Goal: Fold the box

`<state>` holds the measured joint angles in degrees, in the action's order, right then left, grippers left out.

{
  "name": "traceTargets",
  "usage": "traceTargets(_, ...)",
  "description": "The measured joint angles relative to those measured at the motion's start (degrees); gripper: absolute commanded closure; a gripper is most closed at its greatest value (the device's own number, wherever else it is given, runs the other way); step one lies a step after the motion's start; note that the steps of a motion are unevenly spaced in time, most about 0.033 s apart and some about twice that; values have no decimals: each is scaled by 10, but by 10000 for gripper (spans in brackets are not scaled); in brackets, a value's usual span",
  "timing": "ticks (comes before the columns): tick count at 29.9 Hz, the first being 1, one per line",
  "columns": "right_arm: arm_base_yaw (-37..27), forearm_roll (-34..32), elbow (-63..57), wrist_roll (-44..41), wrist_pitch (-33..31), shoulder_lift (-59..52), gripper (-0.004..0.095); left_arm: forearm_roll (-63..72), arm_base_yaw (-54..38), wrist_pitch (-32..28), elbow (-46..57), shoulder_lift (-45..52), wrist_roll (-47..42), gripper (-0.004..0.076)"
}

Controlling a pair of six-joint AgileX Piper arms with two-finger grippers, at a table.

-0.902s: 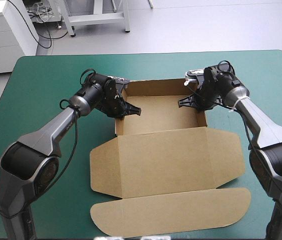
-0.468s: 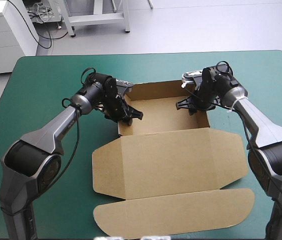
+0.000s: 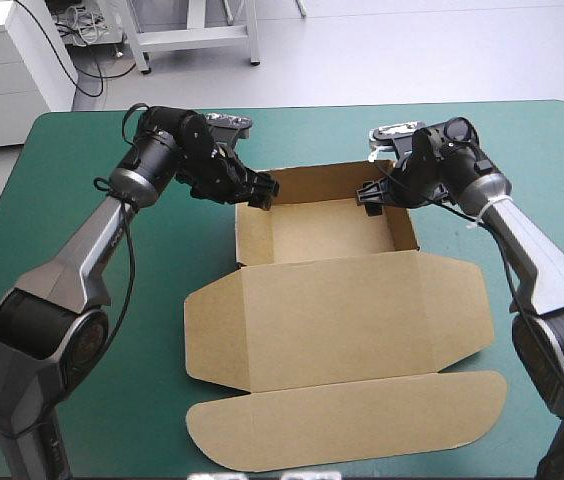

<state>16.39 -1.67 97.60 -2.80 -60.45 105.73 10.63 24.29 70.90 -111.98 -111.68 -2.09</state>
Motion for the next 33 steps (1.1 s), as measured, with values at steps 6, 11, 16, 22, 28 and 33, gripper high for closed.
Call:
traceTargets(6, 0, -5, 0, 4, -1, -76, 50, -6, 0, 5, -7, 55, 0, 143)
traceTargets(11, 0, -7, 1, 6, -3, -149, 50, -9, 0, 9, -10, 128, 13, 164)
traceTargets(16, 0, -7, 2, 14, -11, -203, 50, -9, 0, 10, -9, 206, 55, 421)
traceTargets(22, 0, -9, 2, 21, -34, -222, 50, -9, 0, 10, 45, 309, 96, 731)
traceTargets(28, 0, -9, 2, 24, -34, -222, 50, -9, 0, 10, 180, 413, 118, 732)
traceTargets(33, 0, -9, 2, 28, -32, -221, 50, -17, 0, 10, 337, 508, 122, 732)
